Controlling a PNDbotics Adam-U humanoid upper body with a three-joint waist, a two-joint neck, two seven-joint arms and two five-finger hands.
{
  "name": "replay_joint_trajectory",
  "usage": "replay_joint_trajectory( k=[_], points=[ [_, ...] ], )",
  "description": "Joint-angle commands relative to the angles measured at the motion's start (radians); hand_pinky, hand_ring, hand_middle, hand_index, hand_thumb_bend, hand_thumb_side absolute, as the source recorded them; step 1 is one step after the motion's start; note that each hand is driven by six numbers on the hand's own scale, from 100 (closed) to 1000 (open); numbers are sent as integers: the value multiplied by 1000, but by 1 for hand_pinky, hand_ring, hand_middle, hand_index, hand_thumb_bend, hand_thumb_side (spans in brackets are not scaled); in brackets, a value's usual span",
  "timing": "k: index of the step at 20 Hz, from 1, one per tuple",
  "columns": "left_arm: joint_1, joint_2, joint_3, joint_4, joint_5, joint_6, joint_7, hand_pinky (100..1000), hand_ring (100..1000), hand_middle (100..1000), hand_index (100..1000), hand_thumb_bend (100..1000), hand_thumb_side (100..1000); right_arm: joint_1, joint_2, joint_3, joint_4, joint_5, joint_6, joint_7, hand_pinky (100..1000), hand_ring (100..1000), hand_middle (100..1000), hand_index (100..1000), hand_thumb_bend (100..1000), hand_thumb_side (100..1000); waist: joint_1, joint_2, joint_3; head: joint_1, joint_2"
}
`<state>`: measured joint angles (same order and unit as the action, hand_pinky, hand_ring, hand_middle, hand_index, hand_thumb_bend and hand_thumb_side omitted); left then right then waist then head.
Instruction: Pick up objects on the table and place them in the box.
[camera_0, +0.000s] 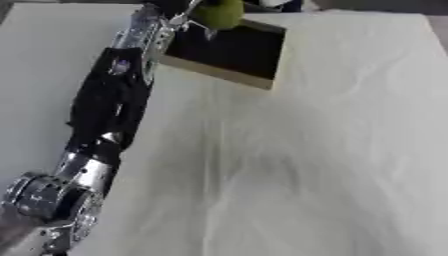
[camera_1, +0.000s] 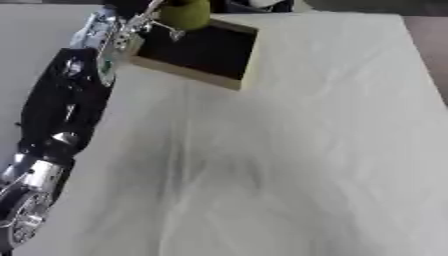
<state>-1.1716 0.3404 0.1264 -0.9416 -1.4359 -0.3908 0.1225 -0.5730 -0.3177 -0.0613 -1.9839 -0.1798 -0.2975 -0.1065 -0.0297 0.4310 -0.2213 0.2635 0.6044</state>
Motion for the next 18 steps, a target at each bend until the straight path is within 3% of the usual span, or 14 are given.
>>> replay_joint_trajectory(
  k=[1, 8, 11, 12, 16, 18],
  points=[
    [-22, 8, 11, -8, -12, 0, 18, 330, 390, 397, 454, 525, 100, -12, -11, -3, -16, -7, 2, 7, 836, 806, 636, 768, 100, 523, 1, -22, -1, 0, -10],
    [-2, 11, 1, -3, -49, -6, 33, 551, 515, 494, 568, 657, 100, -6, -12, -5, -16, -2, 7, 6, 837, 804, 633, 768, 100, 519, 5, -22, 5, -25, -12],
    [1, 11, -4, -2, -83, -16, 16, 684, 652, 636, 743, 682, 100, -5, -11, -5, -16, -1, 9, 5, 837, 804, 633, 768, 100, 525, 5, -22, 7, -27, -8],
    [2, 11, -4, -5, -91, -22, 10, 700, 674, 659, 764, 681, 100, -5, -11, -5, -16, -1, 9, 4, 837, 804, 633, 768, 100, 525, 5, -22, 8, -27, -6],
    [11, 16, 0, -13, -108, -46, -18, 868, 878, 890, 944, 678, 100, -3, -14, -8, -16, 0, 9, 1, 837, 803, 633, 768, 100, 525, 6, -24, 12, -30, 2],
    [14, 17, 3, -18, -113, -55, -32, 881, 888, 888, 923, 606, 100, -2, -14, -8, -16, -1, 10, -2, 837, 803, 632, 768, 100, 527, 6, -25, 14, -31, 4]
  ],
)
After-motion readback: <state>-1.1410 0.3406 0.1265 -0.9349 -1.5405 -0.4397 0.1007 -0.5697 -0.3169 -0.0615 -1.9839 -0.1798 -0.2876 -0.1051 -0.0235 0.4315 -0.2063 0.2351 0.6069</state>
